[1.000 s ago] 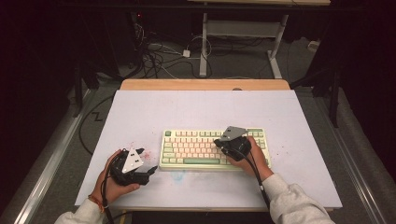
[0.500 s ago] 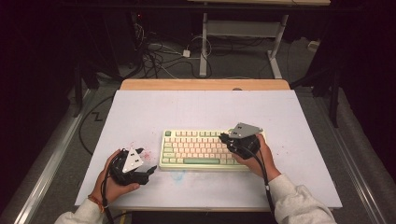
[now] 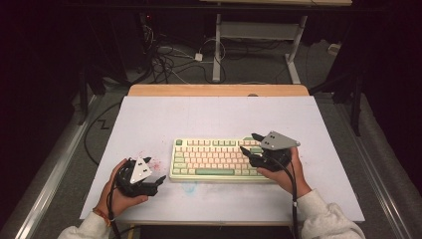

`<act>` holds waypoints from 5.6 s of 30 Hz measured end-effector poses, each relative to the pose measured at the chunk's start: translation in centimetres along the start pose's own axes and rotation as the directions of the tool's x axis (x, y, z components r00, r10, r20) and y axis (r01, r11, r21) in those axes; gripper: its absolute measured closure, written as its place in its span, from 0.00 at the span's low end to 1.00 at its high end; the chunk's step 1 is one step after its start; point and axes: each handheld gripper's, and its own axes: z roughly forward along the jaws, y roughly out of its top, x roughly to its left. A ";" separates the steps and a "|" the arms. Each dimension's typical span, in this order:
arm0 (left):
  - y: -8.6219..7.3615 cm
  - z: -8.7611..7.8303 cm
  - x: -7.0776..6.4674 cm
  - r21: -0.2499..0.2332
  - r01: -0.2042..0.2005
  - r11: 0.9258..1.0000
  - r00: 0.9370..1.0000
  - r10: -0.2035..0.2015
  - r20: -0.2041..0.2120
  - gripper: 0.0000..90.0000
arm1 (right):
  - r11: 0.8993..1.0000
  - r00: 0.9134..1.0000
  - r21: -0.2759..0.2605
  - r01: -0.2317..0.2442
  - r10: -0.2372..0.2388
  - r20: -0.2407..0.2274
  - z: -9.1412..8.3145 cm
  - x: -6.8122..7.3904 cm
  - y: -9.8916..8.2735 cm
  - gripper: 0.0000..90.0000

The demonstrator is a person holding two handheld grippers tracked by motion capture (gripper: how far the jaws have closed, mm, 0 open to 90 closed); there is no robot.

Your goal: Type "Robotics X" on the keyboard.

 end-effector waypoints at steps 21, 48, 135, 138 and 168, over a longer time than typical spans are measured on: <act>0.3 -0.4 0.1 -0.027 0.025 0.999 0.999 -0.024 0.023 0.38 | 1.000 0.988 0.020 0.004 -0.007 0.156 -4.1 0.0 -4.8 0.29; 7.0 1.2 -0.1 -0.102 0.028 0.994 0.975 -0.005 0.223 0.97 | 0.997 0.986 0.066 -0.035 0.023 0.164 -5.7 0.8 -7.6 0.29; 3.0 0.6 -0.3 -0.098 -0.073 0.993 0.997 0.071 -0.022 0.20 | 0.994 0.979 0.087 -0.067 0.048 0.198 -5.8 -1.7 -6.8 0.30; 2.1 0.2 -0.3 -0.083 -0.065 0.994 0.997 0.062 -0.036 0.17 | 0.993 0.982 0.087 -0.079 0.063 0.178 -5.8 -2.0 -6.2 0.31; 0.0 -0.1 -0.8 -0.045 -0.019 0.999 1.000 0.020 0.023 0.18 | 0.987 0.992 0.150 0.061 -0.044 -0.115 2.5 1.3 0.6 1.00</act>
